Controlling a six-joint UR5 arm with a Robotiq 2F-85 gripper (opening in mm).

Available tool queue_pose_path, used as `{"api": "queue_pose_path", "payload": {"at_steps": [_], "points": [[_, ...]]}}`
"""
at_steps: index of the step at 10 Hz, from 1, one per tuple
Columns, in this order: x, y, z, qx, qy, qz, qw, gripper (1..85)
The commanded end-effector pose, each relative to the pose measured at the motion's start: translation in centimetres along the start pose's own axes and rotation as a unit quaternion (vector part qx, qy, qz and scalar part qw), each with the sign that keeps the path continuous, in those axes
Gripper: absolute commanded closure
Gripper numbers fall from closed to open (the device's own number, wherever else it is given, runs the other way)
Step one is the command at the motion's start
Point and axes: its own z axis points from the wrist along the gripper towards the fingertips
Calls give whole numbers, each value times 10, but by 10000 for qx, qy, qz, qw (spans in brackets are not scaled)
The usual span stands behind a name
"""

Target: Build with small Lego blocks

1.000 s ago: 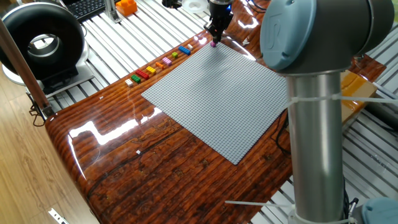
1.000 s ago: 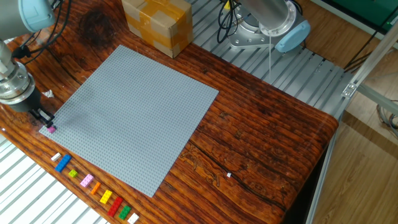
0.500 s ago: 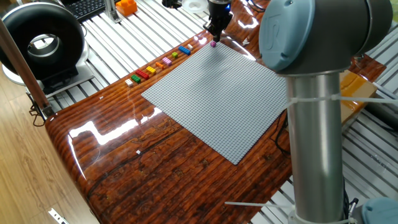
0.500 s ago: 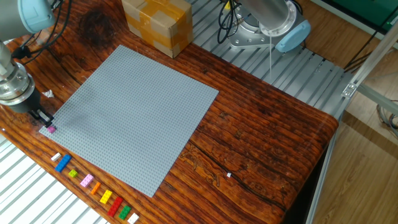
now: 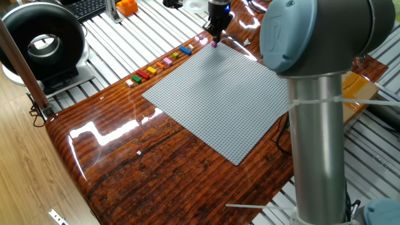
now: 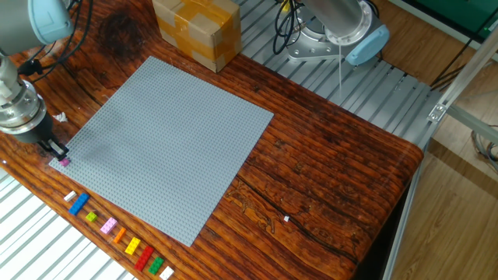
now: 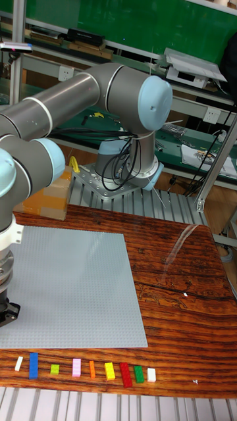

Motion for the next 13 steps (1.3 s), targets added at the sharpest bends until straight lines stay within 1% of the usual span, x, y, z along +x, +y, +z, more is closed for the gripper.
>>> {"api": "queue_pose_path", "payload": {"at_steps": [1, 4, 7, 9, 10, 12, 13], "points": [[-2, 2, -1, -12, -50, 45, 10000, 847], [-3, 2, 1, -4, -73, 29, 10000, 847], [-7, 5, 5, -36, -126, 45, 9999, 847], [-13, 7, 11, -76, -240, 37, 9997, 847], [-13, 7, 11, -83, -256, 22, 9996, 847], [-12, 4, 8, -21, -225, -10, 9997, 847], [-13, 4, 7, -21, -248, -10, 9997, 847]]}}
